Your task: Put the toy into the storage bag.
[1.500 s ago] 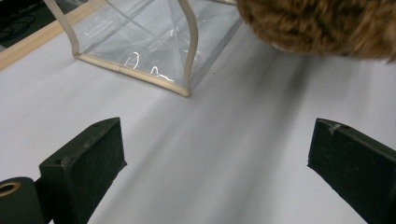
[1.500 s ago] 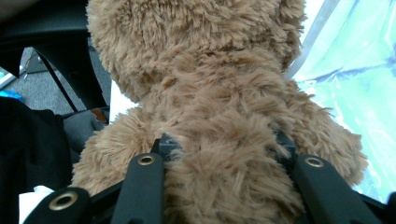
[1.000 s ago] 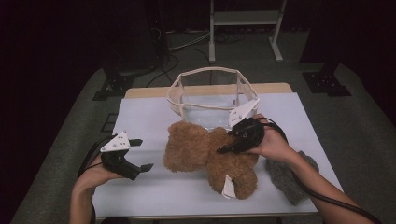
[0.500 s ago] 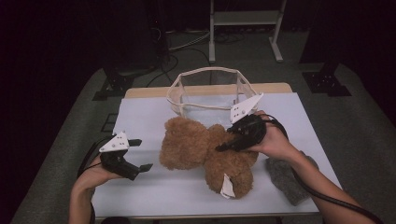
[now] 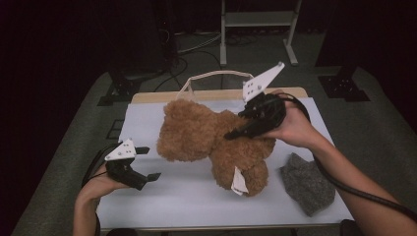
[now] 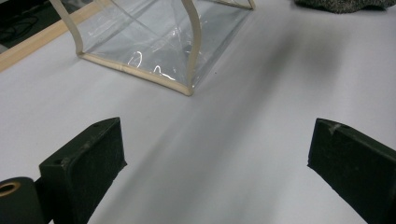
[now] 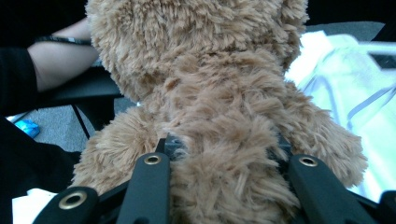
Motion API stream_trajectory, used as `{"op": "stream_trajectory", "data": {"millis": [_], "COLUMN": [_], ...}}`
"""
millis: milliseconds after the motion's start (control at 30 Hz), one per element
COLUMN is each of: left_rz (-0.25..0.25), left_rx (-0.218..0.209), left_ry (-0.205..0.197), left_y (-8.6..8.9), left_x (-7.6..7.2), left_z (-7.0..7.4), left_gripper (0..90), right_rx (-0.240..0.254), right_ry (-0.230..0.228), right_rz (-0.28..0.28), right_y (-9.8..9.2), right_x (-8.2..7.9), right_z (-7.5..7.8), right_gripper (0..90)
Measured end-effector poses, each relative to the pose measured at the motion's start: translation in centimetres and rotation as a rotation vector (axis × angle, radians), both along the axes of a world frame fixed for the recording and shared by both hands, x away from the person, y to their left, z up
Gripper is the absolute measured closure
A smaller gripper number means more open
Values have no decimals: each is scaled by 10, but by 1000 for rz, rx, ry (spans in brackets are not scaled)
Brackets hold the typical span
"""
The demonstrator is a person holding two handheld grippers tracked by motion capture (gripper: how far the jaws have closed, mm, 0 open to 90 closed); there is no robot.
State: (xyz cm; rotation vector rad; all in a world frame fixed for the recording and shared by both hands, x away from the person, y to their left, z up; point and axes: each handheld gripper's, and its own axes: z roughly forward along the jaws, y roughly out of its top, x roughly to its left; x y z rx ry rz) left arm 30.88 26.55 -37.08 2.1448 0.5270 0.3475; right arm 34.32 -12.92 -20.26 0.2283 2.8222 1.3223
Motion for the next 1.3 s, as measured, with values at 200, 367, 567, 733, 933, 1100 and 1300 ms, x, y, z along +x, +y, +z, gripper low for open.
{"op": "stream_trajectory", "data": {"millis": [200,367,567,733,933,1100,1300], "left_rz": [-1,5,2,5,2,4,4], "left_rx": [-4,-18,-13,-17,-22,-30,-33], "left_ry": [-5,-6,-7,-9,-12,-8,-10], "left_y": [2,4,6,7,8,9,11], "left_x": [0,0,0,0,-1,-1,-1], "left_z": [0,1,1,2,3,2,2], "left_gripper": [31,31,31,31,31,31,31], "right_rx": [-29,-49,-52,-50,-58,-57,-55], "right_ry": [-33,-50,-59,-66,-68,-59,-44], "right_rz": [-11,-23,-38,-57,-78,-101,-125], "right_y": [10,22,31,34,40,41,45], "right_x": [11,25,35,44,57,73,95], "right_z": [42,68,86,101,110,115,115], "right_gripper": [634,634,634,634,634,634,635]}}
